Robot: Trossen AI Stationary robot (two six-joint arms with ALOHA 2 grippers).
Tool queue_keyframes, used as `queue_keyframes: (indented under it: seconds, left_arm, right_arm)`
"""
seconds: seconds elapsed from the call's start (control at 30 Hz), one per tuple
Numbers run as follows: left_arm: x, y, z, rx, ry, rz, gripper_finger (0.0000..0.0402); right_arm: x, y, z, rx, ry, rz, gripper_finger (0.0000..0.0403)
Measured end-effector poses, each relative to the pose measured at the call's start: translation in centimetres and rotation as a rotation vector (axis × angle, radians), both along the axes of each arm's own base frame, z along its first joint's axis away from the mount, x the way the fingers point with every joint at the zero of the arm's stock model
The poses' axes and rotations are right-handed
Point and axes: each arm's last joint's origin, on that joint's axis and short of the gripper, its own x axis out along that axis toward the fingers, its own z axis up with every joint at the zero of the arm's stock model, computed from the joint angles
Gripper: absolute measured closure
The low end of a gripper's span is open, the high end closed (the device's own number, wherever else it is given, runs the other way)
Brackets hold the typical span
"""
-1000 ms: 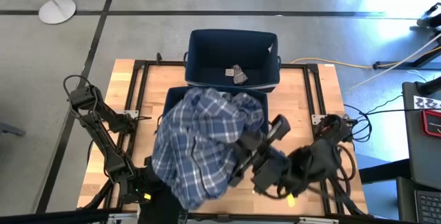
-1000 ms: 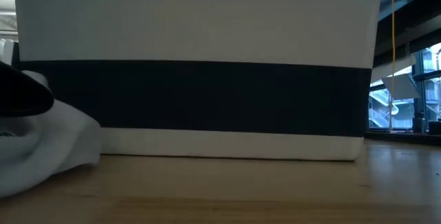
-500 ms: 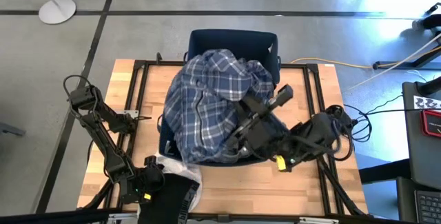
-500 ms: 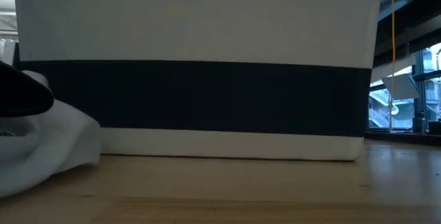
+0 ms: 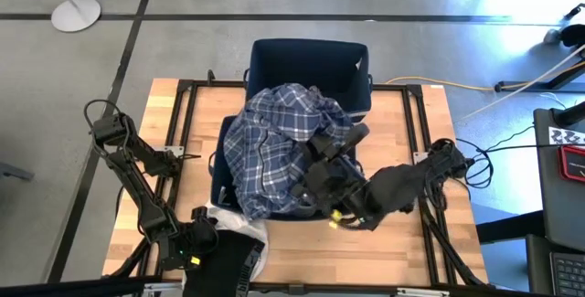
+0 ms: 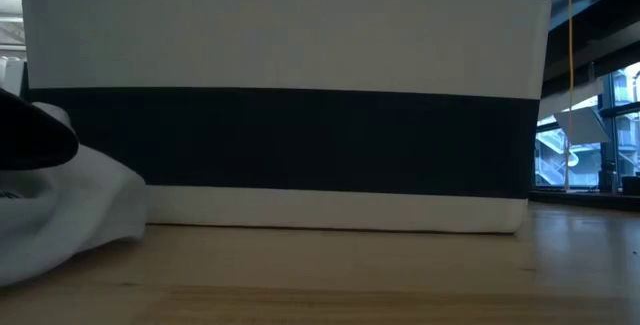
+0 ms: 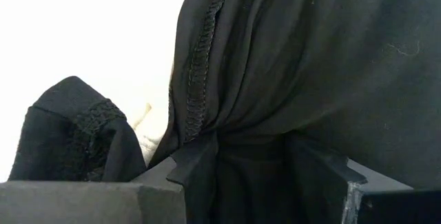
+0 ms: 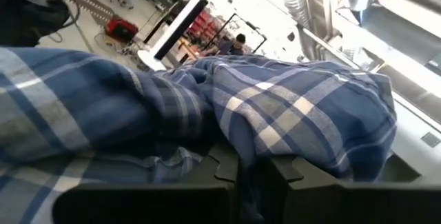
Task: Sort clothes
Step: Put the blue polo shirt into the bottom blue laundry bin
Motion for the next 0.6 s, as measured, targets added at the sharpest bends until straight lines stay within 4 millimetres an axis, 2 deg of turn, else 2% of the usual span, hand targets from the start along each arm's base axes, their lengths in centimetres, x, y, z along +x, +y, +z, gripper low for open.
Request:
queue_keyframes:
  seconds: [0.17,0.33,0.47,0.6]
  left_arm:
    - [0.0,0.0,0.0,0.007,-0.016,0.007,0.0236]
    - [0.1,0.0,0.0,0.007,-0.018,0.008,0.0236]
    - [0.1,0.0,0.0,0.01,-0.021,0.005,0.0236]
    - [0.1,0.0,0.1,0.015,-0.028,0.001,0.0236]
  right_arm:
    - [1.1,-0.9,-2.4,0.072,0.028,0.063,0.0377]
    - [2.3,-4.1,-5.6,0.307,0.113,0.179,0.0377]
    - [2.5,-6.9,-8.1,0.545,0.24,0.17,0.0377]
    - [3.2,-8.1,-11.1,0.622,0.359,0.111,0.0377]
